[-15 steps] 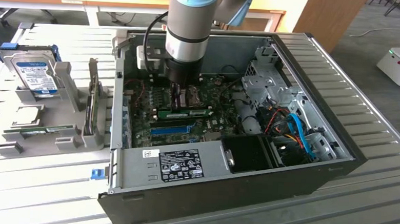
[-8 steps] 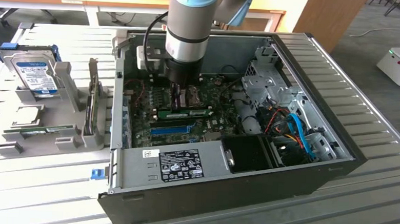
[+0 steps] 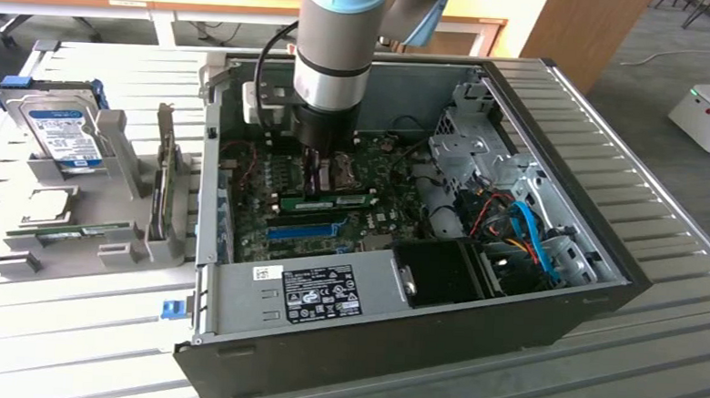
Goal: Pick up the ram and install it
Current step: 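Press down the ram until it locks into place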
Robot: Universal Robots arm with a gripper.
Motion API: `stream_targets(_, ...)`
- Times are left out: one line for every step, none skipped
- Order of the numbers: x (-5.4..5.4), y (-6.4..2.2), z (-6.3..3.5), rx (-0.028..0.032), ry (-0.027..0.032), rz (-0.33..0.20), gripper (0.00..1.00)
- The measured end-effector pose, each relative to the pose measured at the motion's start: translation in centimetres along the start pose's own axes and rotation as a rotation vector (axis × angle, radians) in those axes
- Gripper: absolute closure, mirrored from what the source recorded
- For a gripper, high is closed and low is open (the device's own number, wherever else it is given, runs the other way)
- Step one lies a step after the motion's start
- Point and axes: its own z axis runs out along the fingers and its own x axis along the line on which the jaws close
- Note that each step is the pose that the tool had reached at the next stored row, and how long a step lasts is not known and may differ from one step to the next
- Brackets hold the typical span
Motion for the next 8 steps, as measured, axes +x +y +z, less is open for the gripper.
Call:
stream_targets(0.0,0.0,0.0,0.0,0.0,0.0,0.89)
stream_targets(0.0,0.0,0.01,0.0,0.0,0.0,0.89)
stream_targets(0.0,0.0,0.02,0.0,0.0001,0.0,0.89)
stream_targets(0.01,0.0,0.04,-0.0001,0.0001,0.0,0.89)
stream_targets(0.01,0.0,0.06,0.0,0.0001,0.0,0.89)
stream_targets(0.01,0.0,0.06,-0.0001,0.0002,0.0,0.89)
stream_targets(0.01,0.0,0.06,-0.0001,0.0002,0.0,0.89)
stream_targets(0.0,0.0,0.07,-0.0001,0.0001,0.0,0.89)
